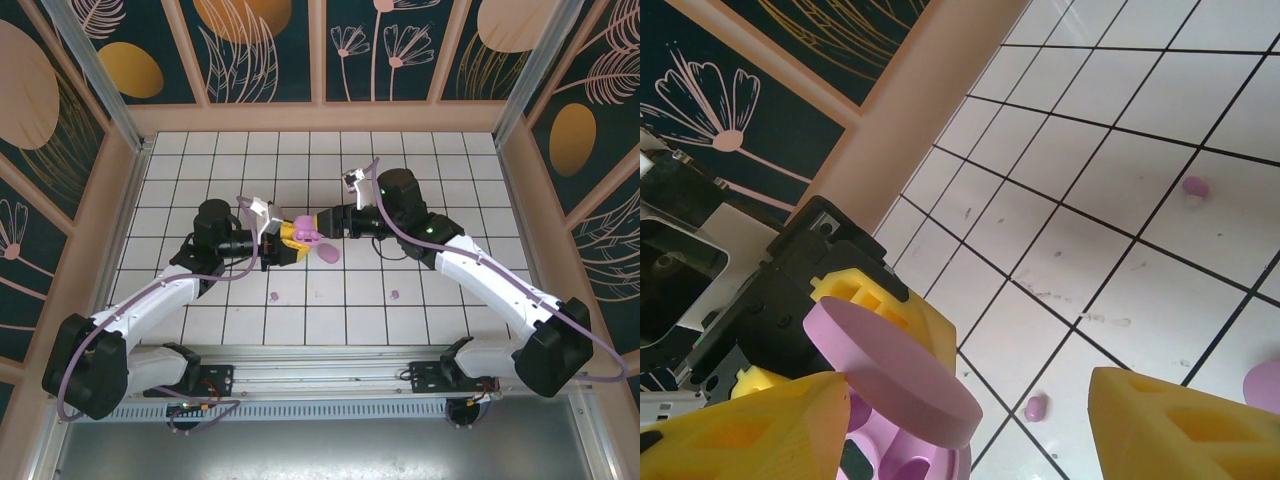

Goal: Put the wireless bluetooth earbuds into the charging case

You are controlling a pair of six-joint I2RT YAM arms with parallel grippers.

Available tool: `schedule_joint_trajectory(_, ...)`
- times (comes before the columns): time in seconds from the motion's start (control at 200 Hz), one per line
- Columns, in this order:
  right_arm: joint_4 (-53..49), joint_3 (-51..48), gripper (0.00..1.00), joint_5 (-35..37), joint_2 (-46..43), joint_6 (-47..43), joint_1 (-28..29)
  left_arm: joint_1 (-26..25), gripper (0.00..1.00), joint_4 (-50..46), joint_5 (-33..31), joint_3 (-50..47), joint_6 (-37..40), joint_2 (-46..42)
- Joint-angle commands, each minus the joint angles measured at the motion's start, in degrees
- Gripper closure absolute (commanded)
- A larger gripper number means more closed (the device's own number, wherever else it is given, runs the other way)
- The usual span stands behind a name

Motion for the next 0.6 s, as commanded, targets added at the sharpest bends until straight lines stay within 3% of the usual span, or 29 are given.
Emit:
schedule_joint_trajectory(0.0, -1.1, -0.2, 0.34, -0.5, -1.3, 0.5, 0.5, -0.4, 1.0, 3.4, 2.7, 0.8, 1.0, 0.1)
schedule_joint_trajectory(0.596, -6.2, -1.0, 0.31, 3.2, -6.8, 2.6, 0.8, 0.3, 1.0, 3.7, 0.8, 0.9, -0.8, 1.0)
